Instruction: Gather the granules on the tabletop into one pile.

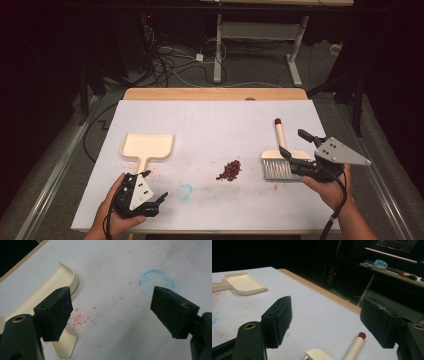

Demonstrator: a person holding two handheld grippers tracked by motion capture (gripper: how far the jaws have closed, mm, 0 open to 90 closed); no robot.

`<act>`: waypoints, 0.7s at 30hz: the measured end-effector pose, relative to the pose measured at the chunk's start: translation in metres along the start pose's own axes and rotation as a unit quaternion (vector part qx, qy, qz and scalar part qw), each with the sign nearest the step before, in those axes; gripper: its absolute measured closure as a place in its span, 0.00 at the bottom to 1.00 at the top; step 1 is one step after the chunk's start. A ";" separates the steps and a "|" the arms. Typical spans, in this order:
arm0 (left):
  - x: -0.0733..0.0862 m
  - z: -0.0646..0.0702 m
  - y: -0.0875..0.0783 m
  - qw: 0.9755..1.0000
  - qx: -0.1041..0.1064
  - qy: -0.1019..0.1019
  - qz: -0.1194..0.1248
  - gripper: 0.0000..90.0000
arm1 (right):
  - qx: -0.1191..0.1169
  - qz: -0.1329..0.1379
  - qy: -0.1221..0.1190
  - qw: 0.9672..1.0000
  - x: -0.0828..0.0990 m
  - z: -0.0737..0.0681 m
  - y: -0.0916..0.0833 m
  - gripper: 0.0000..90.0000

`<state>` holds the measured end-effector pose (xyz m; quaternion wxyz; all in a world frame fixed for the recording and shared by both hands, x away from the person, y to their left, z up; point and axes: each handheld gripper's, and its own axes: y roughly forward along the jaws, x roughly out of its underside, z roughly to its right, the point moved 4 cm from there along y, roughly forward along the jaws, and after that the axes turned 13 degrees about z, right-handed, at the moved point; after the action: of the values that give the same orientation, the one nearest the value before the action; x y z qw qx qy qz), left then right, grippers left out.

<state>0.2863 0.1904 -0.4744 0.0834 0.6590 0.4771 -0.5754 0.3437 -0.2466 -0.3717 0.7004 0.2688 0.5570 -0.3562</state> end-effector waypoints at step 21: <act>-0.001 0.002 0.005 1.000 -0.008 -0.001 0.002 0.17 | -0.017 -0.036 -0.001 0.999 0.054 -0.029 -0.046 0.26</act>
<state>0.2889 0.1858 -0.4769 0.0902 0.6589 0.4805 -0.5717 0.2969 -0.2623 -0.4298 0.6922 0.2358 0.5718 -0.3719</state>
